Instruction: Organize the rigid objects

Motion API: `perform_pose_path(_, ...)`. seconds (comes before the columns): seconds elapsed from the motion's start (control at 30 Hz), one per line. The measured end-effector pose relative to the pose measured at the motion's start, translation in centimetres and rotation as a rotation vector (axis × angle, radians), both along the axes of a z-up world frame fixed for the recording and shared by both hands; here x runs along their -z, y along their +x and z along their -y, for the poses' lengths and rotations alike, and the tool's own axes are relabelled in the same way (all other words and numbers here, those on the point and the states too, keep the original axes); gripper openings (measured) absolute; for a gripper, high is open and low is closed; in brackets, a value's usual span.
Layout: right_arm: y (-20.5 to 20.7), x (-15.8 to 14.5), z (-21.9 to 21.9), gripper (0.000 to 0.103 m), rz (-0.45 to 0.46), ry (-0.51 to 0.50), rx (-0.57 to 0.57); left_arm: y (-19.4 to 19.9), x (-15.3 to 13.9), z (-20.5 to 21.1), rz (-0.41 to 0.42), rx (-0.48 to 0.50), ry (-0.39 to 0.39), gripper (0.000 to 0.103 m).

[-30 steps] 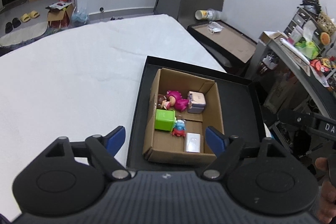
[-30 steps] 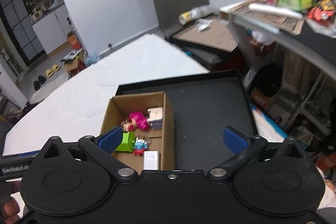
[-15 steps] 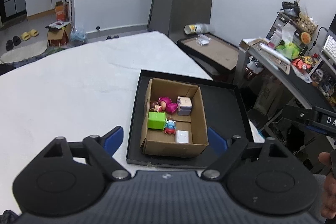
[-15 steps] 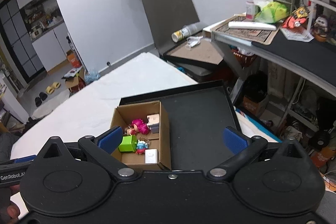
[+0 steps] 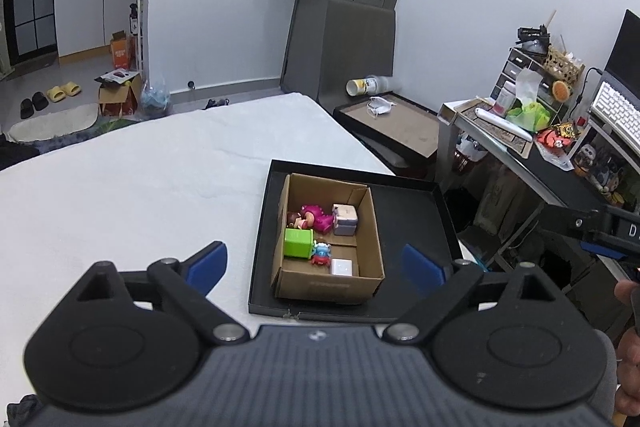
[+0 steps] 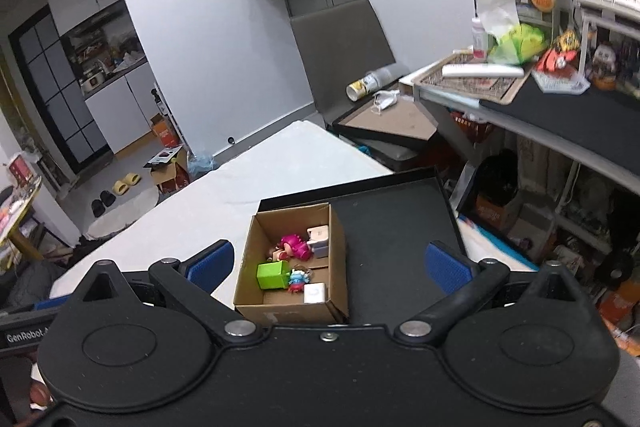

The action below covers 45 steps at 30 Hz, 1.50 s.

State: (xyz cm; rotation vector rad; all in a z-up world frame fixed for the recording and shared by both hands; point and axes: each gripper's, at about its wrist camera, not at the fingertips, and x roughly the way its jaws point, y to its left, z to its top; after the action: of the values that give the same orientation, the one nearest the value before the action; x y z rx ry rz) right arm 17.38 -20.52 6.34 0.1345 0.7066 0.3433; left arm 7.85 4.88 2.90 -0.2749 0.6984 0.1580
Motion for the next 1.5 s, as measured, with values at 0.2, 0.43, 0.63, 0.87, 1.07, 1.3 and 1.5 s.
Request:
perform_pose_path(0.2,-1.9,-0.8,0.8,0.103,0.023,-0.019,0.018,-2.1,-0.9,0.6,0.034,-0.008,-0.018,0.098)
perform_pose_path(0.43,-4.1,-1.8,2.9,0.103,0.068,0.008,0.044,-4.3,-0.8,1.8,0.055,0.019,0.005,0.098)
perform_pose_path(0.63,-5.5,-1.9,3.4,0.103,0.091,-0.004,0.016,-5.5,-1.2,2.8,0.075,0.021,0.024,0.098)
perform_pose_path(0.87,-6.1,-2.0,3.2,0.103,0.106,-0.010,0.000,-5.9,-1.8,4.0,0.090,0.059,0.054,0.099)
perform_pose_path(1.07,-6.3,-1.5,3.5,0.103,0.103,-0.004,0.012,-5.9,-1.4,4.6,0.084,0.086,0.060,0.099)
perform_pose_path(1.3,-6.5,-1.2,3.6,0.103,0.096,0.002,0.015,-6.1,-1.2,5.4,0.084,0.107,0.068,0.099)
perform_pose_path(1.5,-6.8,-1.2,3.3,0.103,0.099,-0.005,-0.003,-6.5,-1.3,5.3,0.090,0.100,0.070,0.099)
